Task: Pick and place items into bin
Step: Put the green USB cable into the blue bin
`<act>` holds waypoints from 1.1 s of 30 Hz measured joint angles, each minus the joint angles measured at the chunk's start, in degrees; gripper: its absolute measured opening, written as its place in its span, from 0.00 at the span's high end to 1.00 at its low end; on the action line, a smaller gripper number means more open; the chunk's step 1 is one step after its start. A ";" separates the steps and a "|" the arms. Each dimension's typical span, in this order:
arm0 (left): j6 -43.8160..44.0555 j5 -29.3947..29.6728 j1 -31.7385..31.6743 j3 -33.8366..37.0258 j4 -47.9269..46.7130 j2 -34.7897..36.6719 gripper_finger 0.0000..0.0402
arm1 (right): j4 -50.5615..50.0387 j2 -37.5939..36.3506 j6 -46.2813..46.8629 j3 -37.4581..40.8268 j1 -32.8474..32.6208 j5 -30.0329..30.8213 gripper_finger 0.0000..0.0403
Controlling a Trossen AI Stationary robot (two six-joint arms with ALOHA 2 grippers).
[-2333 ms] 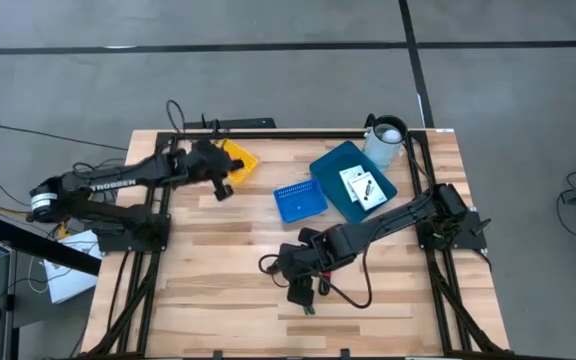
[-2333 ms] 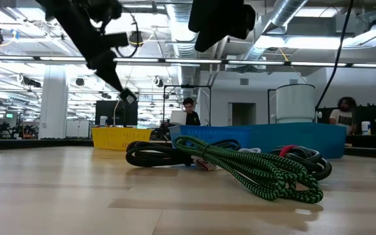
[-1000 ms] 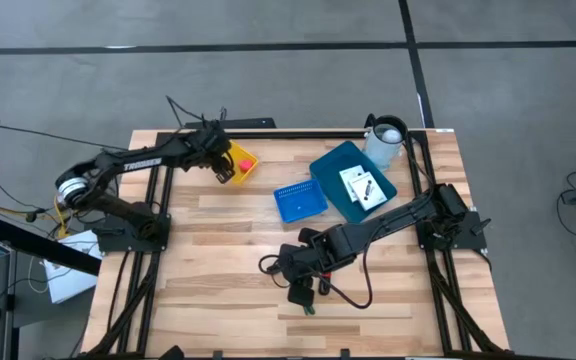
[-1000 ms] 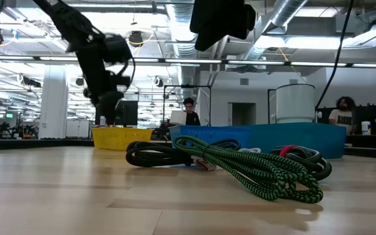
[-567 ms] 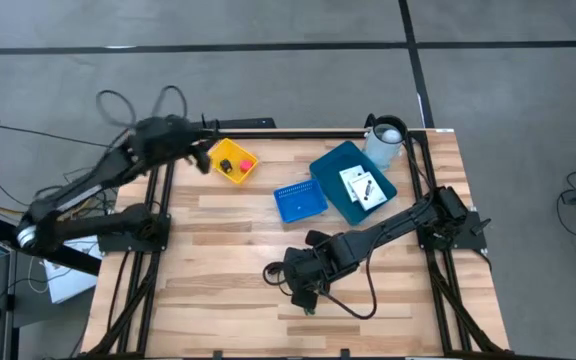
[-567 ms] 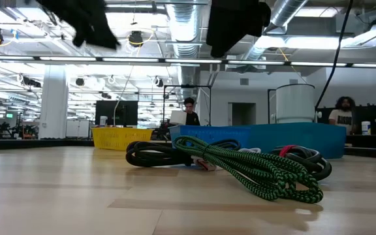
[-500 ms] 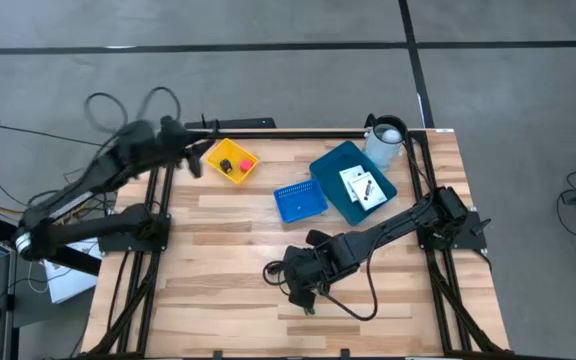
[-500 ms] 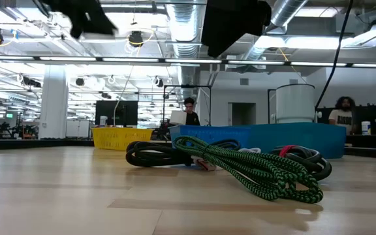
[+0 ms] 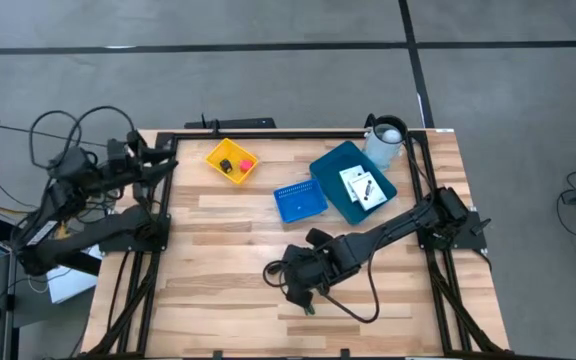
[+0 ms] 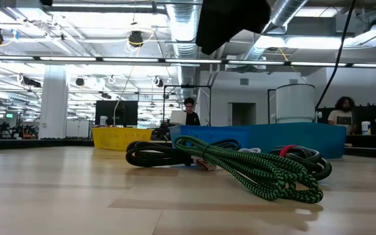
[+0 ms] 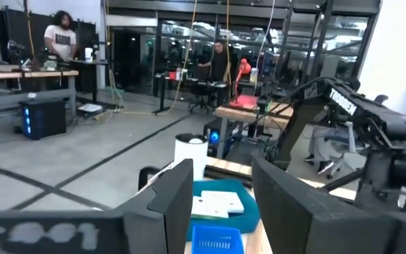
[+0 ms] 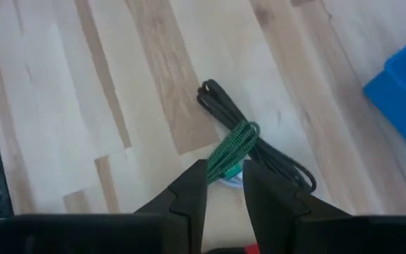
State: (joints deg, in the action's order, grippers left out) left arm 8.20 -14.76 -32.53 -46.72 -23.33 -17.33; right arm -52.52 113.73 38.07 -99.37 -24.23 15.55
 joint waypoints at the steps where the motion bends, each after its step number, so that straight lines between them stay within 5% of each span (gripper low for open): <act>1: 0.02 0.02 0.00 0.00 -1.10 0.54 0.66 | 0.44 0.00 -0.73 0.00 0.14 -0.39 0.79; 19: 1.56 -1.51 0.00 0.04 -10.88 1.37 0.66 | 4.89 4.69 20.12 -0.27 -0.61 -7.55 0.78; 33: 0.86 -1.49 0.00 0.04 -12.01 1.37 0.66 | 6.38 9.40 21.61 0.00 -0.37 -11.20 0.78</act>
State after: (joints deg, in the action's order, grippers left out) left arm 9.06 -16.25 -32.53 -46.68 -35.34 -15.97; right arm -46.14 123.13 59.68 -99.37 -24.60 4.35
